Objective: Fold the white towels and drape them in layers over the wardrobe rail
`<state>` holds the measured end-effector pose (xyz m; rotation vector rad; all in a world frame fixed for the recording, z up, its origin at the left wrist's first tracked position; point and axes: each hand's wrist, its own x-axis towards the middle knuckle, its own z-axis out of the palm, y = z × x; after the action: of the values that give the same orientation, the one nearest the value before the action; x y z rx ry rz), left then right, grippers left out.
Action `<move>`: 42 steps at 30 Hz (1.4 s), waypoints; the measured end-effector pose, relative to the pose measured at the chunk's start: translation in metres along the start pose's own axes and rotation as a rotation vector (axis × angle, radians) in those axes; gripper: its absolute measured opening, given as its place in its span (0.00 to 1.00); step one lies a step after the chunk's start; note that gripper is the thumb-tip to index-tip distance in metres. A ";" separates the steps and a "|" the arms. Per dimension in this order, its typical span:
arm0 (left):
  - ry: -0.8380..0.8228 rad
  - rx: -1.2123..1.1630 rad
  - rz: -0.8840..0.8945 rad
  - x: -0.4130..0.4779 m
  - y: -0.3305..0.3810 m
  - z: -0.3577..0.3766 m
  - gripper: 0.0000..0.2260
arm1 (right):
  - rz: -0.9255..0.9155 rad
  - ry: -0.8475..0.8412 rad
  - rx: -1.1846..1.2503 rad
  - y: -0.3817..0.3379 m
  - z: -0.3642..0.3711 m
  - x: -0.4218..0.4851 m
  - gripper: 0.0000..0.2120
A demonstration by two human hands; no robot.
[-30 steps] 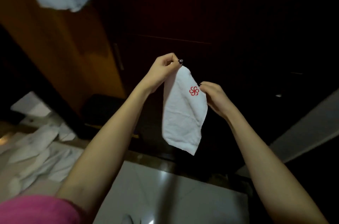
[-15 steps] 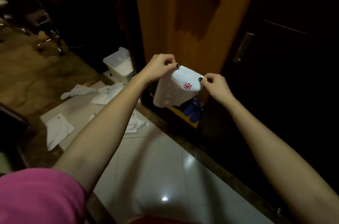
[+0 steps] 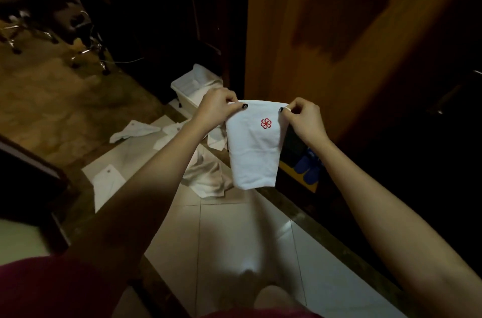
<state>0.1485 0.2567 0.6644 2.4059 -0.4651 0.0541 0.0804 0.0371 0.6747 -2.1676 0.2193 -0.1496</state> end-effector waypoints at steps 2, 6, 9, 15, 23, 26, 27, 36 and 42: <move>0.041 -0.050 -0.015 0.016 -0.015 -0.001 0.03 | -0.013 0.002 -0.018 -0.002 0.011 0.018 0.08; -0.035 -0.064 -0.030 0.057 -0.038 -0.001 0.12 | -0.043 -0.004 -0.056 -0.001 0.021 0.056 0.08; -0.121 -0.060 -0.013 0.091 -0.046 -0.005 0.09 | -0.077 0.000 -0.045 -0.003 0.023 0.087 0.08; -0.202 -0.098 0.033 0.165 -0.056 -0.020 0.03 | -0.120 -0.048 -0.062 -0.014 0.020 0.153 0.03; -0.305 0.184 0.242 0.245 -0.059 -0.035 0.02 | -0.133 -0.173 -0.340 -0.040 0.023 0.215 0.06; -0.345 0.247 0.296 0.266 -0.051 -0.032 0.10 | -0.199 -0.117 -0.354 -0.049 0.022 0.226 0.07; -0.380 0.211 0.311 0.272 -0.049 -0.030 0.11 | -0.210 -0.100 -0.366 -0.052 0.022 0.229 0.07; -0.558 -0.269 0.376 0.317 -0.031 -0.032 0.06 | -0.064 0.068 -0.310 -0.069 0.002 0.241 0.02; -0.661 -0.410 0.460 0.328 -0.007 -0.029 0.06 | 0.141 0.255 0.028 -0.061 -0.008 0.238 0.05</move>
<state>0.4598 0.1769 0.7343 1.8266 -1.1956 -0.5913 0.3171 0.0143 0.7349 -2.0937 0.5113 -0.3473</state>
